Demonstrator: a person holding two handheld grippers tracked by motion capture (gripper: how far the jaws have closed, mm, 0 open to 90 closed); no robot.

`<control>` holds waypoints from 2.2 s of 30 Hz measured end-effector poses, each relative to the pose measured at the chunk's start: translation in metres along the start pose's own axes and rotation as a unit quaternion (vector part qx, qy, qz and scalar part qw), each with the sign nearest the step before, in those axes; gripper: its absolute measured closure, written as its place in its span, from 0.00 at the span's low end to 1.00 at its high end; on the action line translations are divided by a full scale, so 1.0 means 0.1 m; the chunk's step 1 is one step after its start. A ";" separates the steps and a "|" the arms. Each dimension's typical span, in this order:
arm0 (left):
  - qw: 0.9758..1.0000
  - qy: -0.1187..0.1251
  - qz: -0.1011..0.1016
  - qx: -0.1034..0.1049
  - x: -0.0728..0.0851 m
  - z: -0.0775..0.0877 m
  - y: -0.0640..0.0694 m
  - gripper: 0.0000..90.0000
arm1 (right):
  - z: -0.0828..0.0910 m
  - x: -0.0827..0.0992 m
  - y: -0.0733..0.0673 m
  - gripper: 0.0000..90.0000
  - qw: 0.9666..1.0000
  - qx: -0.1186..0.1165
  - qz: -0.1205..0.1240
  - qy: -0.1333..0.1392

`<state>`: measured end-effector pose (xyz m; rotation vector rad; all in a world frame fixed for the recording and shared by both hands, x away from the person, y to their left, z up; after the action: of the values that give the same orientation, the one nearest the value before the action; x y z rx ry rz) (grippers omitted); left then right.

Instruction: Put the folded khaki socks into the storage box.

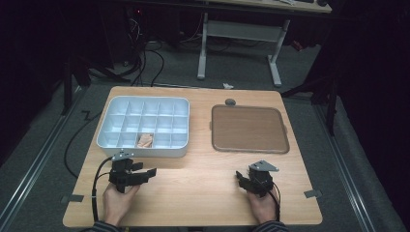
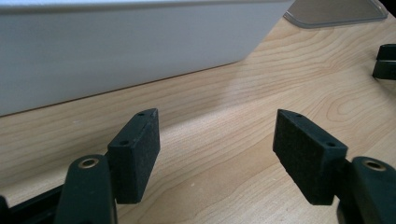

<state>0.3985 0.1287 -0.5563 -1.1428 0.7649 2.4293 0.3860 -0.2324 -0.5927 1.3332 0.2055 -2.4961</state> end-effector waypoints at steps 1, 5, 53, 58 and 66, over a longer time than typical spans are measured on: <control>1.000 0.000 0.000 0.000 0.00 0.00 0.00 0.36 | 0.00 0.00 0.00 0.46 1.000 0.000 0.000 0.000; 1.000 -0.002 0.001 -0.001 0.02 -0.04 0.00 0.36 | 0.00 0.00 0.00 0.46 1.000 0.000 0.000 0.000; 0.995 -0.011 -0.075 -0.068 0.17 -0.35 -0.10 0.38 | 0.00 0.00 0.00 0.46 1.000 0.000 0.000 0.000; 0.990 -0.007 -0.112 -0.087 0.19 -0.39 -0.08 0.35 | 0.00 0.00 0.00 0.46 1.000 0.000 0.001 0.000; 0.988 0.009 -0.125 -0.094 0.22 -0.40 -0.06 0.30 | 0.00 0.00 0.00 0.46 1.000 0.000 0.000 0.000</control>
<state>0.4125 0.1113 -0.5969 -1.2486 0.3757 2.3181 0.3862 -0.2323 -0.5927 1.3338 0.2049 -2.4960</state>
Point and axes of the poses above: each handheld gripper's, and its own axes: z roughly backward along the jaws, x roughly out of its underside, y roughly to its right, the point moved 9 cm from there along -z, roughly forward along the jaws, and after that the axes turned 9 degrees about y, right-handed, at the moved point
